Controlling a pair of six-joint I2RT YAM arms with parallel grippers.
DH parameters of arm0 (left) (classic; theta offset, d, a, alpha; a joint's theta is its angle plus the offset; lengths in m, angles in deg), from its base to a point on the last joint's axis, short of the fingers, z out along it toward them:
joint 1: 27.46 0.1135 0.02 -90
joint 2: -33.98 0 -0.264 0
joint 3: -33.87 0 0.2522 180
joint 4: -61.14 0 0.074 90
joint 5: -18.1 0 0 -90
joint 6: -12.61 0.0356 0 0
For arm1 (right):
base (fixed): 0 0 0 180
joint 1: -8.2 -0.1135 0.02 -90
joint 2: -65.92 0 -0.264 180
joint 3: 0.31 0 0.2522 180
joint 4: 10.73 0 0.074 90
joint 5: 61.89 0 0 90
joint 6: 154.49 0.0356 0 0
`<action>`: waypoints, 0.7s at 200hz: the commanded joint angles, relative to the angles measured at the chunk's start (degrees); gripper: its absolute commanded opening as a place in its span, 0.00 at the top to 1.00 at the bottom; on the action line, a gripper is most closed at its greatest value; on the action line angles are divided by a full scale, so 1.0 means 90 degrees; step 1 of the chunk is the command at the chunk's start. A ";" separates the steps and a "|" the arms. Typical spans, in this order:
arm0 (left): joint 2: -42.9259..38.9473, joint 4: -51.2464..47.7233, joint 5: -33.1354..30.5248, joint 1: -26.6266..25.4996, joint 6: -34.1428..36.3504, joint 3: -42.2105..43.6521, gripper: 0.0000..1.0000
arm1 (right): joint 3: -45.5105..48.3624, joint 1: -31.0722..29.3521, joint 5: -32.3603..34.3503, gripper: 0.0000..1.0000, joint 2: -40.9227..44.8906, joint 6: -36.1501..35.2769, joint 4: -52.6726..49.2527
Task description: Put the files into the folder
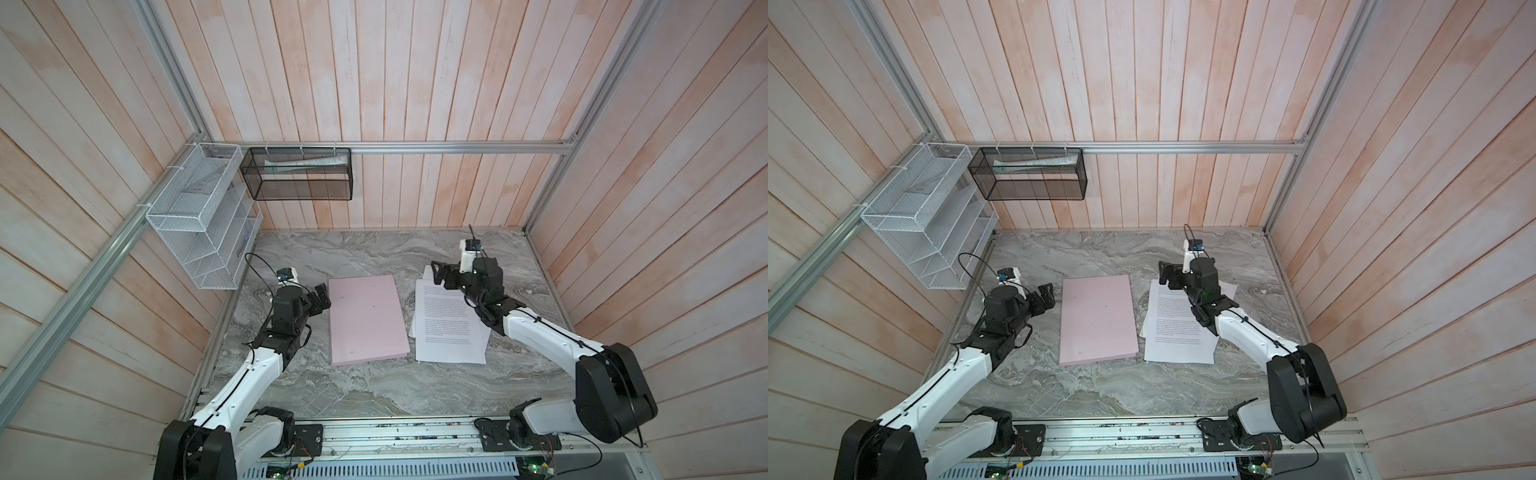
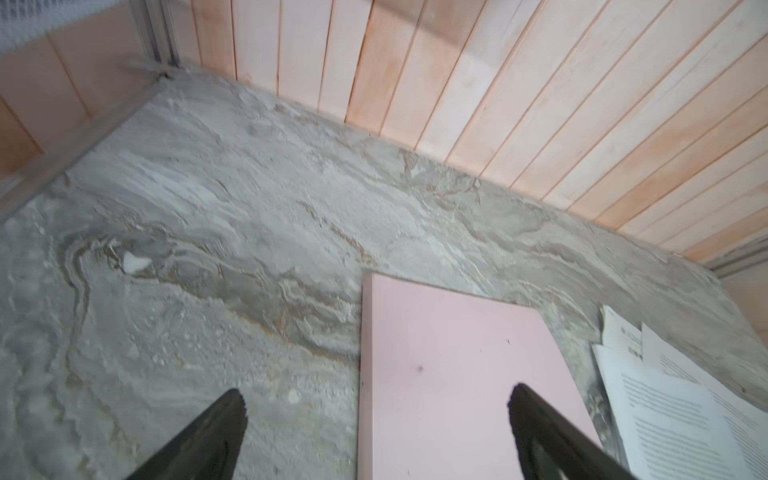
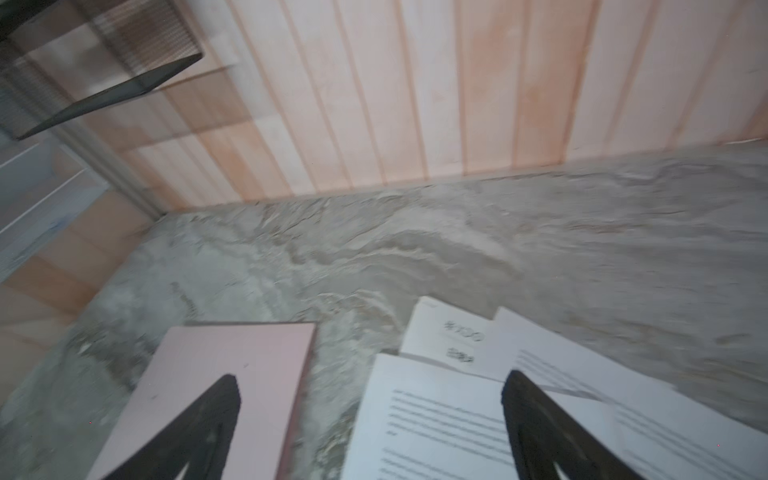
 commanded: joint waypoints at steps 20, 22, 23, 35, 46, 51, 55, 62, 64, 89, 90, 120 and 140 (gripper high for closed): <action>-0.0425 -0.0417 0.0927 -0.0011 -0.0570 0.0259 0.00 | -0.0165 -0.0649 -0.1709 0.17 -0.0576 0.0948 -0.0242; -0.0408 -0.0407 0.0956 -0.0010 -0.0572 0.0257 0.00 | -0.0154 -0.0651 -0.1832 0.18 -0.0615 0.1026 -0.0175; -0.0403 -0.0405 0.0969 -0.0006 -0.0577 0.0250 0.00 | -0.0145 -0.0656 -0.1884 0.18 -0.0635 0.1061 -0.0149; -0.0307 -0.0269 0.1073 -0.0013 -0.0573 0.0254 0.00 | -0.0077 -0.0676 -0.2372 0.24 -0.0864 0.1427 0.0194; -0.0235 -0.0139 0.1184 -0.0015 -0.0573 0.0265 0.00 | -0.0049 -0.0709 -0.2621 0.27 -0.1042 0.1626 0.0405; -0.0201 -0.0084 0.1245 -0.0020 -0.0560 0.0263 0.00 | -0.0066 -0.0719 -0.2697 0.28 -0.1124 0.1686 0.0446; -0.0176 -0.0021 0.1314 -0.0020 -0.0541 0.0271 0.00 | -0.0080 -0.0734 -0.2736 0.28 -0.1176 0.1726 0.0466; -0.0122 0.0057 0.1405 -0.0020 -0.0512 0.0291 0.00 | -0.0112 -0.0764 -0.2795 0.29 -0.1268 0.1774 0.0514; -0.0102 0.0078 0.1429 -0.0020 -0.0506 0.0297 0.00 | -0.0121 -0.0760 -0.2812 0.29 -0.1291 0.1785 0.0520; 0.0146 0.0376 0.1595 -0.0020 -0.0470 0.0430 0.00 | -0.0248 -0.0781 -0.3036 0.36 -0.1602 0.1915 0.0571; 0.0157 0.0387 0.1596 -0.0020 -0.0468 0.0434 0.00 | -0.0251 -0.0780 -0.3052 0.36 -0.1607 0.1915 0.0576; 0.0547 0.0806 0.1560 -0.0009 -0.0499 0.0608 0.00 | -0.0387 -0.0779 -0.3078 0.36 -0.1957 0.1925 0.0436; 0.0936 0.1077 0.1696 0.0002 -0.0553 0.0616 0.00 | -0.0502 -0.0726 -0.3089 0.36 -0.2161 0.1925 0.0289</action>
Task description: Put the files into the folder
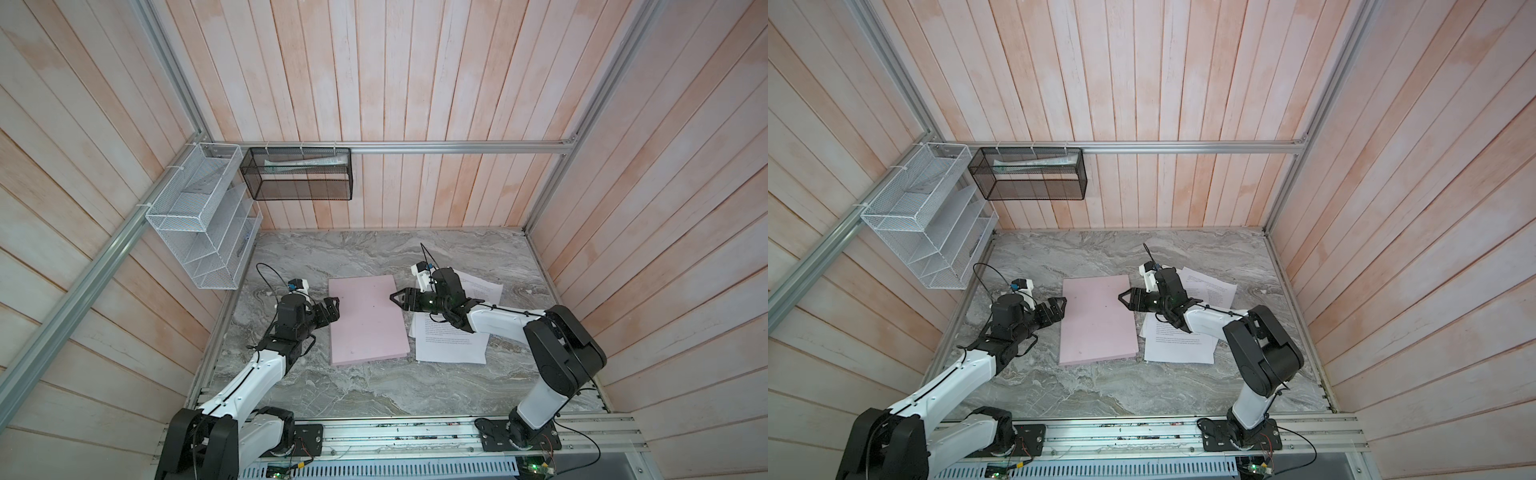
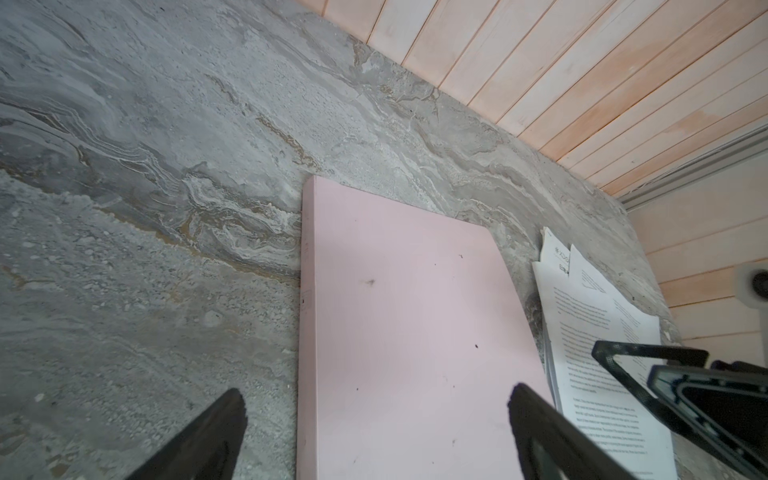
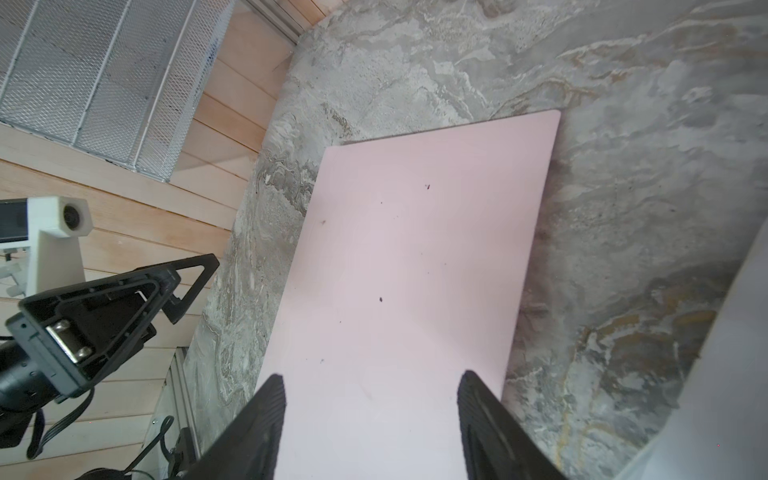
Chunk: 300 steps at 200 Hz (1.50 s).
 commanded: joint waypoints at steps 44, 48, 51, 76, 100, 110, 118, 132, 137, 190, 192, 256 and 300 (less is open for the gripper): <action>0.1056 0.0897 0.0317 -0.0002 -0.0092 0.0047 0.00 | -0.0280 0.0255 -0.0410 0.34 -0.0628 0.0184 0.0060; 0.1129 0.0920 0.0324 0.0010 -0.0083 0.0037 0.00 | -0.0263 0.0302 -0.0467 0.34 -0.0667 0.0245 0.0130; 0.1179 0.0937 0.0338 0.0007 -0.0087 0.0032 0.00 | -0.0251 0.0331 -0.0518 0.34 -0.0696 0.0300 0.0179; 0.1619 0.1126 0.0458 0.0010 -0.0190 -0.0014 0.00 | -0.0161 0.0499 -0.0718 0.34 -0.0874 0.0499 0.0430; 0.1985 0.1181 0.0417 0.0013 -0.0359 -0.0071 0.01 | -0.0162 0.0540 -0.0894 0.34 -0.1025 0.0510 0.0503; 0.2082 0.1240 0.0376 0.0007 -0.0448 -0.0058 0.02 | -0.0163 0.0555 -0.1001 0.35 -0.1111 0.0564 0.0565; 0.2156 0.1327 0.0378 0.0009 -0.0517 -0.0037 0.02 | -0.0172 0.0551 -0.1045 0.34 -0.1166 0.0582 0.0577; 0.2324 0.1469 0.0422 0.0007 -0.0587 -0.0041 0.02 | -0.0217 0.0559 -0.1060 0.34 -0.1273 0.0584 0.0531; 0.2405 0.1498 0.0456 0.0007 -0.0606 -0.0055 0.03 | -0.0260 0.0566 -0.1051 0.35 -0.1317 0.0561 0.0423; 0.2844 0.1889 0.0683 -0.0179 -0.0796 -0.0212 0.04 | -0.0021 0.0759 -0.1301 0.38 -0.1442 0.0666 0.0488; 0.2864 0.1885 0.0678 -0.0184 -0.0790 -0.0232 0.04 | -0.0008 0.0764 -0.1320 0.38 -0.1437 0.0667 0.0489; 0.3394 0.1926 0.0638 -0.0700 -0.0964 -0.0779 0.05 | 0.0295 0.0965 -0.1528 0.40 -0.1020 0.0748 0.0639; 0.3583 0.2019 0.0639 -0.0968 -0.1087 -0.0896 0.05 | 0.0338 0.1037 -0.1674 0.41 -0.0942 0.0835 0.0723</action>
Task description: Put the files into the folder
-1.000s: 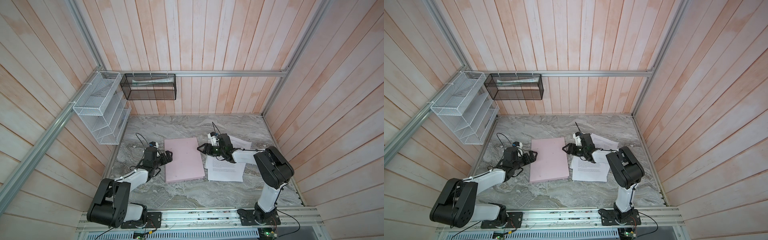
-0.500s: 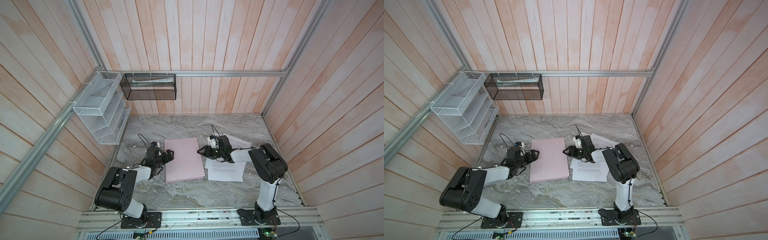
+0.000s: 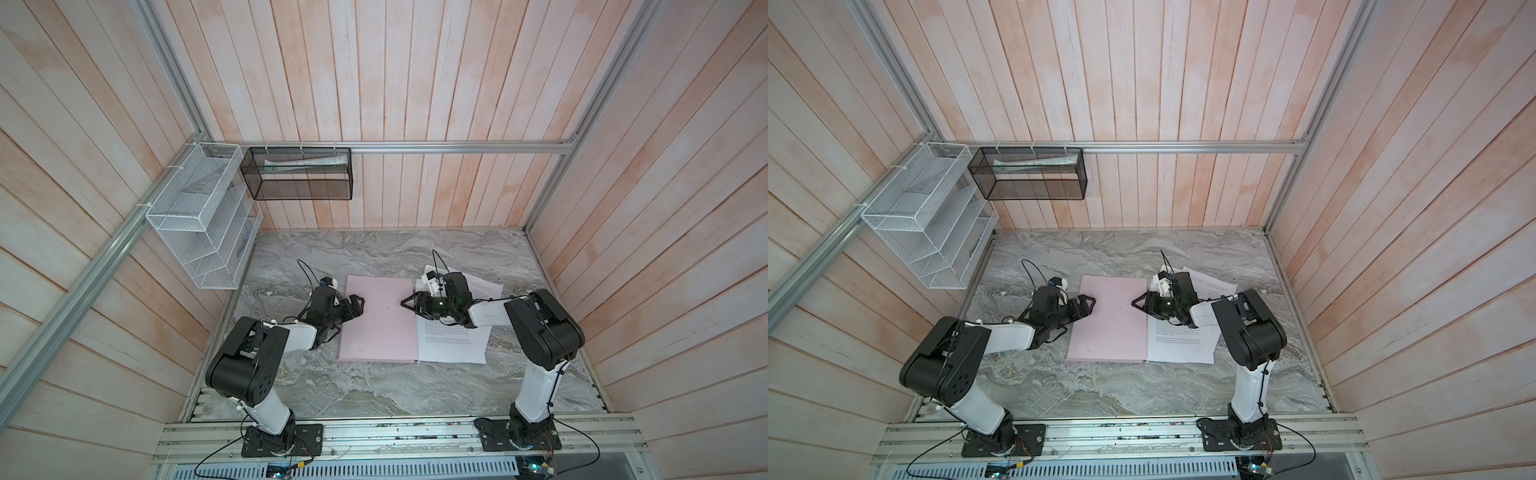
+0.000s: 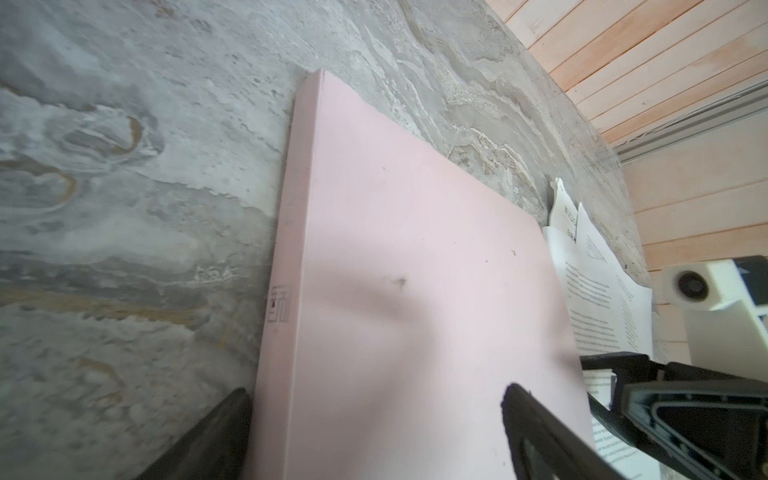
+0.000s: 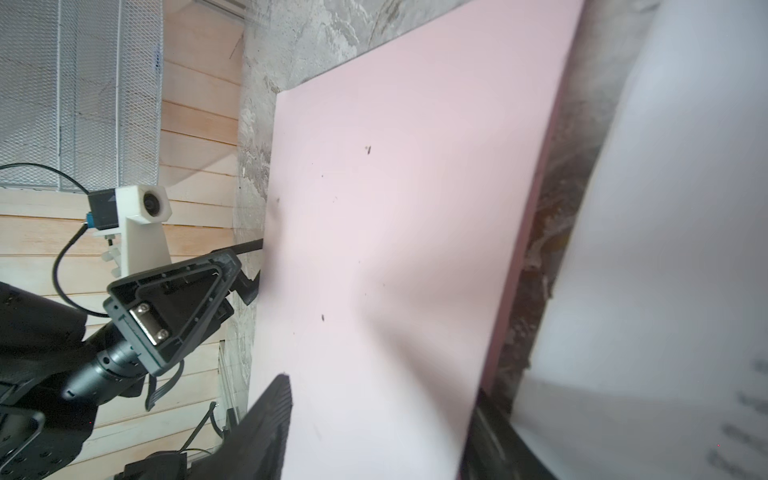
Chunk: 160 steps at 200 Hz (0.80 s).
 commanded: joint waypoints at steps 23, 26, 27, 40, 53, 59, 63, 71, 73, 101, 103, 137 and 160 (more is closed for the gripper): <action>0.0111 -0.0133 0.0050 -0.0130 -0.0175 -0.0040 0.05 | 0.0124 0.0045 -0.0302 0.42 0.0198 0.0223 0.0252; 0.0097 -0.0161 0.0037 -0.0130 -0.0163 -0.0040 0.05 | 0.0124 0.0045 -0.0321 0.42 0.0207 0.0236 0.0272; 0.0091 -0.0168 0.0027 -0.0130 -0.0159 -0.0036 0.05 | 0.0124 0.0045 -0.0327 0.42 0.0208 0.0244 0.0280; -0.0034 -0.0309 -0.0028 -0.0130 -0.0072 -0.0033 0.05 | 0.0132 0.0045 -0.0428 0.43 0.0254 0.0341 0.0371; -0.0265 -0.0591 -0.0198 -0.0130 0.0092 -0.0068 0.04 | 0.0151 0.0036 -0.0551 0.44 0.0327 0.0517 0.0543; -0.0381 -0.0759 -0.0333 -0.0130 0.0190 -0.0097 0.04 | 0.0144 0.0036 -0.0605 0.44 0.0367 0.0583 0.0595; -0.0487 -0.0887 -0.0434 -0.0130 0.0242 -0.0113 0.03 | 0.0137 0.0036 -0.0650 0.44 0.0399 0.0612 0.0611; -0.0708 -0.1120 -0.0584 -0.0130 0.0367 -0.0145 0.01 | 0.0110 0.0036 -0.0728 0.44 0.0472 0.0674 0.0639; -0.0776 -0.1173 -0.0626 -0.0132 0.0398 -0.0155 0.01 | 0.0106 0.0028 -0.0744 0.44 0.0492 0.0692 0.0639; -0.1636 -0.2432 -0.1144 -0.0171 0.0714 -0.0479 0.00 | 0.0080 -0.0084 -0.0920 0.43 0.0776 0.0857 0.0786; -0.1686 -0.2558 -0.1176 -0.0186 0.0733 -0.0512 0.00 | 0.0076 -0.0094 -0.0933 0.43 0.0782 0.0869 0.0800; -0.2592 -0.3934 -0.2108 -0.0810 0.1230 -0.0912 0.00 | -0.0060 -0.0294 -0.1073 0.43 0.0814 0.1175 0.1069; -0.3185 -0.4430 -0.2744 -0.1704 0.1647 -0.0986 0.00 | -0.0170 -0.0335 -0.1152 0.43 0.0814 0.1523 0.1290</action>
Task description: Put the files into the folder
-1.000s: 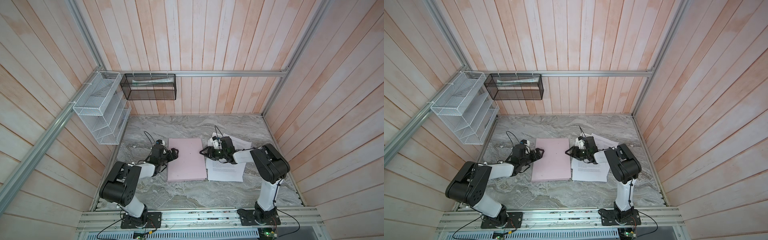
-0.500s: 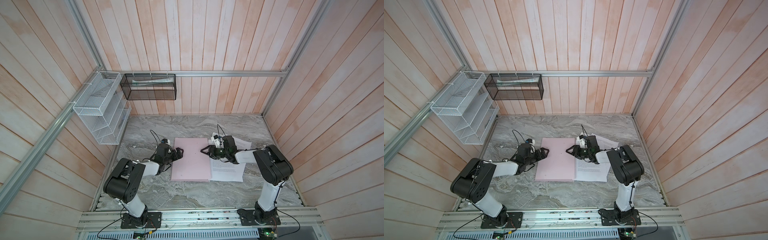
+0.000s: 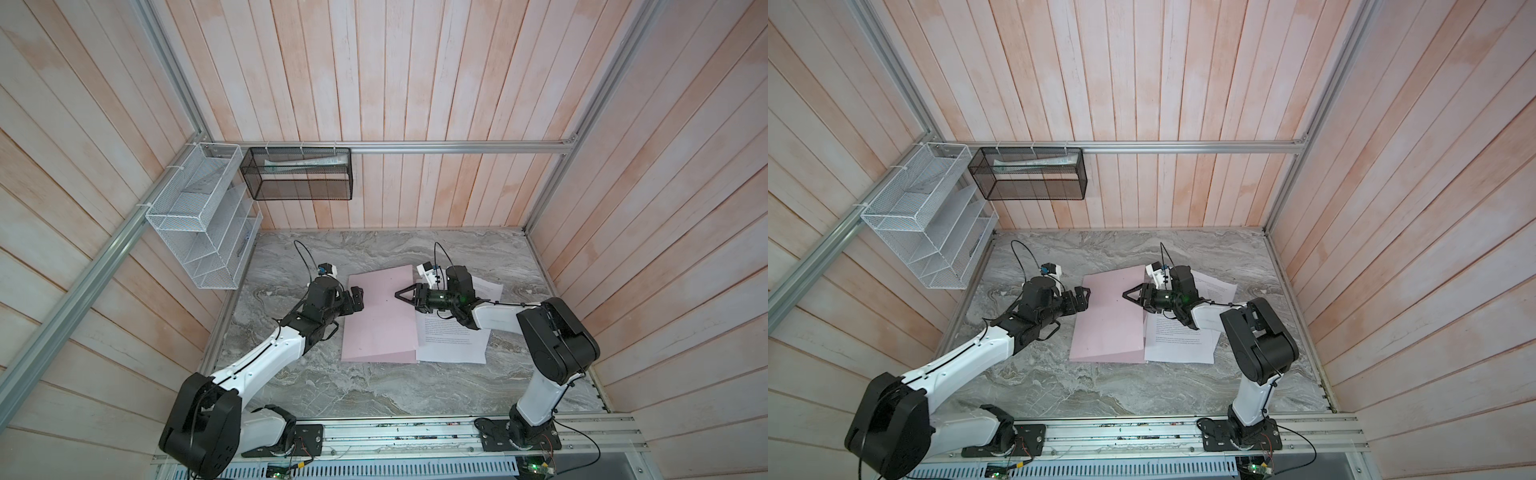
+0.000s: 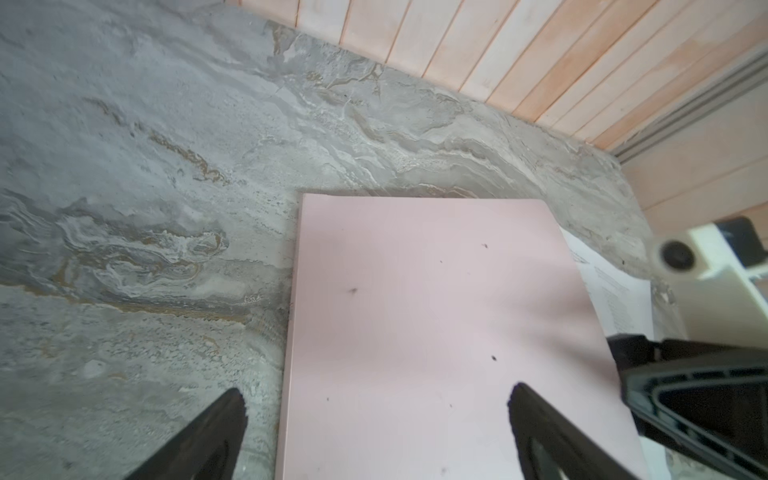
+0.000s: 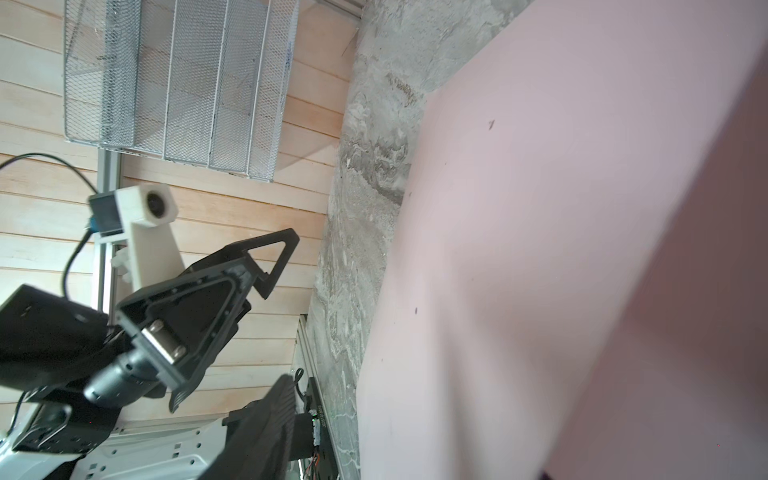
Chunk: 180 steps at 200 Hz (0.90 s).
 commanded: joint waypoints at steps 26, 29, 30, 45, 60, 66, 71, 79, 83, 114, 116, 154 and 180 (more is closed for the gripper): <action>-0.1147 -0.1179 -0.1764 -0.2085 0.1013 0.0014 0.00 | -0.0419 -0.0148 -0.0235 0.43 0.0073 0.0648 0.0312; -0.1187 -0.1230 -0.1833 -0.2196 0.1018 -0.0014 0.00 | -0.0444 -0.0170 -0.0228 0.43 0.0073 0.0659 0.0286; -0.1199 -0.1254 -0.1854 -0.2239 0.1017 -0.0024 0.00 | -0.0444 -0.0170 -0.0228 0.43 0.0073 0.0659 0.0286; -0.1339 -0.1443 -0.2224 -0.2851 0.1091 -0.0162 0.00 | -0.0533 -0.0247 -0.0189 0.43 0.0064 0.0758 0.0180; -0.1346 -0.1599 -0.2707 -0.3609 0.1093 -0.0332 0.00 | -0.0586 -0.0284 -0.0115 0.43 0.0072 0.0949 -0.0017; -0.1292 -0.1650 -0.2967 -0.3928 0.1066 -0.0405 0.00 | -0.0574 -0.0286 -0.0092 0.43 0.0091 0.1071 -0.0031; -0.1234 -0.1681 -0.3197 -0.4187 0.1062 -0.0462 0.00 | -0.0569 -0.0295 -0.0089 0.43 0.0107 0.1140 -0.0020; -0.1100 -0.1716 -0.3531 -0.4616 0.1075 -0.0572 0.00 | -0.0554 -0.0305 -0.0072 0.43 0.0138 0.1231 -0.0015; -0.1016 -0.1725 -0.3684 -0.4823 0.1088 -0.0623 0.00 | -0.0550 -0.0316 -0.0061 0.43 0.0158 0.1259 -0.0007; -0.0353 -0.1638 -0.3806 -0.5650 0.1208 -0.1031 0.00 | -0.0481 -0.0379 0.0042 0.42 0.0333 0.1343 0.0043; -0.0323 -0.1638 -0.3773 -0.5657 0.1204 -0.1042 0.00 | -0.0476 -0.0388 0.0040 0.42 0.0341 0.1336 0.0034; 0.0119 -0.1505 -0.3841 -0.5668 0.1041 -0.0990 0.00 | -0.0275 -0.0435 0.0069 0.43 0.0501 0.1555 0.0325; 0.0701 -0.1854 -0.4375 -0.5669 0.0789 -0.1150 0.00 | -0.0205 -0.0443 0.0042 0.43 0.0604 0.1650 0.0458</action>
